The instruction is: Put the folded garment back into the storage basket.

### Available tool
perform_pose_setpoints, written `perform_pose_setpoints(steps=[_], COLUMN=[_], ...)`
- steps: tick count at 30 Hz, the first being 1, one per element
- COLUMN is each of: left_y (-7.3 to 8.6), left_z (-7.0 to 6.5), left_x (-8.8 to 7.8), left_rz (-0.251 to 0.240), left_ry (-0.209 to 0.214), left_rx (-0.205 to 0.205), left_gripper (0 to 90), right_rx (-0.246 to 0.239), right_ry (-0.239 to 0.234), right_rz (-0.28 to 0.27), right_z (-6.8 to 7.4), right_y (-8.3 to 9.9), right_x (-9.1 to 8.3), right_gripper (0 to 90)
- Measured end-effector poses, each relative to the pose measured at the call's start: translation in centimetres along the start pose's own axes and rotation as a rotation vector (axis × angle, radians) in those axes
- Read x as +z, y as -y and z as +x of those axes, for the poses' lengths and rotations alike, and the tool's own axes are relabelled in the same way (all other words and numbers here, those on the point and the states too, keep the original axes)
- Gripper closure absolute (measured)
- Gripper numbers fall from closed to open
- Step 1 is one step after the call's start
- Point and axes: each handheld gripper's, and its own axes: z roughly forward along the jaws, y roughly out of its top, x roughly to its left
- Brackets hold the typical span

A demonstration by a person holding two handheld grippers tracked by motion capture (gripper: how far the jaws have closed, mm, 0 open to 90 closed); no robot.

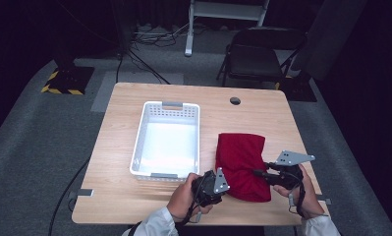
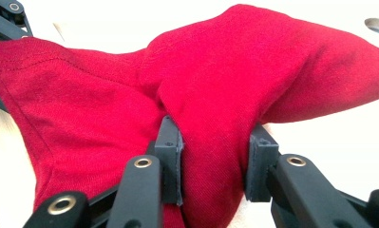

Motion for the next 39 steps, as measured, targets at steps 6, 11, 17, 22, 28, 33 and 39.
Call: perform_pose_setpoints(steps=[6,11,17,22,28,33,39], left_y=[-0.7,-1.3,-1.9,-2.4,-2.6,-2.7,-2.6], left_z=[0.4,0.8,1.4,1.7,2.2,2.8,3.4], left_x=[-0.3,-0.7,-1.3,-1.9,-2.5,-3.2,-4.0], left_rz=[-0.015,-0.032,-0.051,-0.062,-0.071,-0.08,-0.094], left_ry=[-0.009,-0.029,-0.046,-0.064,-0.082,-0.097,-0.115], left_rx=[0.003,0.012,0.022,0.03,0.028,0.026,0.014], left_gripper=[68.1,68.3,68.4,68.6,68.8,69.2,69.3], right_rx=[0.001,-0.009,-0.014,-0.014,-0.015,-0.02,-0.035], right_ry=[0.014,0.03,0.044,0.053,0.056,0.055,0.055], right_rz=[-0.018,-0.03,-0.048,-0.064,-0.075,-0.088,-0.1], right_z=[-0.3,-0.4,-0.5,-0.6,-0.6,-0.5,-0.3], right_y=[-0.6,-1.3,-2.2,-2.9,-3.7,-4.6,-5.9], right_x=[-0.6,-1.0,-1.4,-1.7,-1.7,-1.5,-1.3], right_gripper=[65.8,65.8,65.8,65.9,65.8,65.9,65.9])
